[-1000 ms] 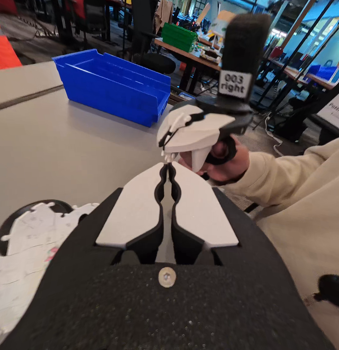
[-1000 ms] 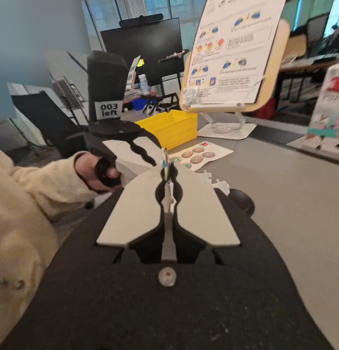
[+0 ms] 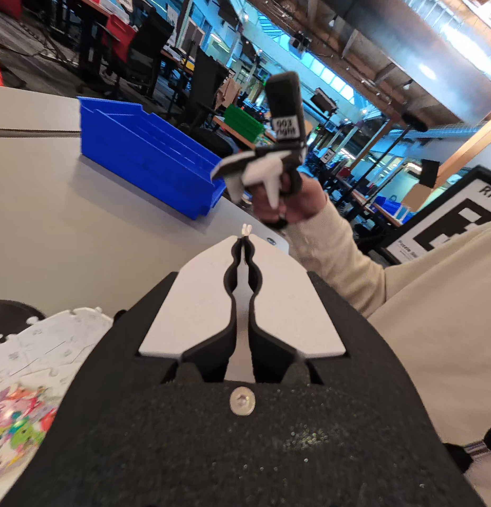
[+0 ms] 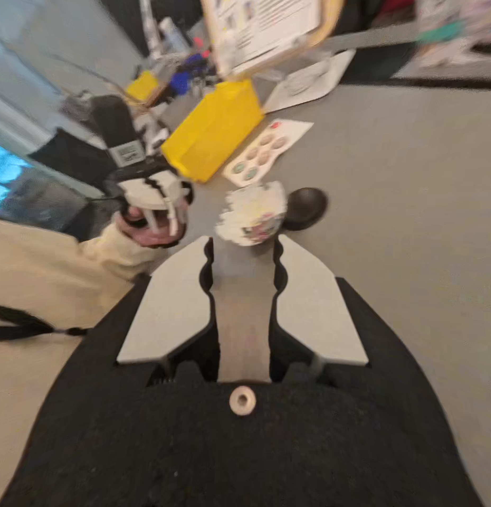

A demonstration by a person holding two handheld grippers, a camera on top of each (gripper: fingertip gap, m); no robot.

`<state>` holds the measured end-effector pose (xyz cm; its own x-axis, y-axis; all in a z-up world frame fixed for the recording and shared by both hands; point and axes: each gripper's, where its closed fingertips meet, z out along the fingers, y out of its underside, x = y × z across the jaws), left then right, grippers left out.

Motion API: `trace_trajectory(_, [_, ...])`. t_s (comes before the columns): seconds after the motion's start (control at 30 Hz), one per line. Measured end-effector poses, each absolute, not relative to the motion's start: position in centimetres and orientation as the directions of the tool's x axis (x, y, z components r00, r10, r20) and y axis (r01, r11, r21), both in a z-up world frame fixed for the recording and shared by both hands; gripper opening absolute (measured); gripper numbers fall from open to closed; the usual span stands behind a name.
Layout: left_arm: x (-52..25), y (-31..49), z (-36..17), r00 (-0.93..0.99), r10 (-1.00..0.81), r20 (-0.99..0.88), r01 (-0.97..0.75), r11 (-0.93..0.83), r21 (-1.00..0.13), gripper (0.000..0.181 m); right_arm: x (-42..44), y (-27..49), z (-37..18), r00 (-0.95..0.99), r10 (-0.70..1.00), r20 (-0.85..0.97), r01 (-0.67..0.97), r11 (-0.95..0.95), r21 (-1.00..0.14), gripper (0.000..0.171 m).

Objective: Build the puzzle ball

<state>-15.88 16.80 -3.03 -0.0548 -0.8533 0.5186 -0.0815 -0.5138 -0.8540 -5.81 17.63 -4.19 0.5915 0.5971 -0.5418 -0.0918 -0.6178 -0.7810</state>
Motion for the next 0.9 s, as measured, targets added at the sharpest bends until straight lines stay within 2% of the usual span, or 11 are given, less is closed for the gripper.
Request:
trace_trajectory(0.07, [-15.3,16.8,-2.8,-0.072,-0.847,0.526,-0.065,-0.522,-0.850,0.001,-11.6,15.6,-5.2,0.467,0.625,-0.625,-0.086,-0.672,-0.736,0.044])
trace_trajectory(0.17, [-14.5,16.5,-3.1,-0.087,-0.847,0.524,-0.077,-0.519,-0.852,0.002,-15.2,14.5,-2.6,0.244,0.659,-0.711,-0.246,-0.667,-0.703,0.034])
trace_trajectory(0.23, [-14.3,16.3,-3.1,-0.103,-0.840,0.533,-0.063,-0.529,-0.846,0.001,-15.0,15.3,-4.2,0.321,0.621,-0.715,-0.236,-0.679,-0.695,0.003])
trace_trajectory(0.3, [-14.1,16.2,-4.0,-0.069,-0.848,0.526,-0.093,-0.519,-0.850,0.001,-14.7,15.2,-5.0,0.352,0.610,-0.710,-0.192,-0.695,-0.693,0.002])
trace_trajectory(0.4, [-15.5,17.3,-4.9,0.055,-0.886,0.460,-0.107,-0.464,-0.880,0.016,-8.1,17.7,-5.3,0.649,0.550,-0.526,-0.136,-0.597,-0.791,0.002])
trace_trajectory(0.5, [-19.2,18.6,-5.6,0.187,-0.921,0.342,-0.174,-0.373,-0.911,0.023,9.2,20.9,-4.5,0.967,0.160,-0.201,-0.095,-0.503,-0.859,0.002])
trace_trajectory(0.57, [-23.1,21.3,-6.4,0.381,-0.901,0.209,-0.207,-0.303,-0.930,0.026,20.8,20.9,-7.4,0.994,-0.109,0.028,-0.047,-0.628,-0.777,0.002])
trace_trajectory(0.63, [-27.3,24.6,-8.4,0.588,-0.806,0.066,-0.298,-0.292,-0.909,0.030,27.1,21.0,-11.1,0.975,-0.155,0.162,-0.012,-0.756,-0.654,0.002])
trace_trajectory(0.7, [-29.2,25.7,-11.1,0.638,-0.769,0.032,-0.407,-0.372,-0.834,0.053,29.2,21.9,-13.2,0.968,-0.127,0.217,0.030,-0.798,-0.602,0.004])
trace_trajectory(0.8, [-28.2,24.8,-13.3,0.597,-0.782,0.178,-0.408,-0.487,-0.772,0.058,28.4,22.4,-10.1,0.918,-0.179,0.353,0.091,-0.772,-0.629,0.044])
trace_trajectory(0.9, [-28.1,25.7,-15.3,0.629,-0.748,0.212,-0.408,-0.550,-0.729,0.053,18.5,23.2,-5.3,0.965,-0.099,0.242,0.121,-0.653,-0.748,0.036])
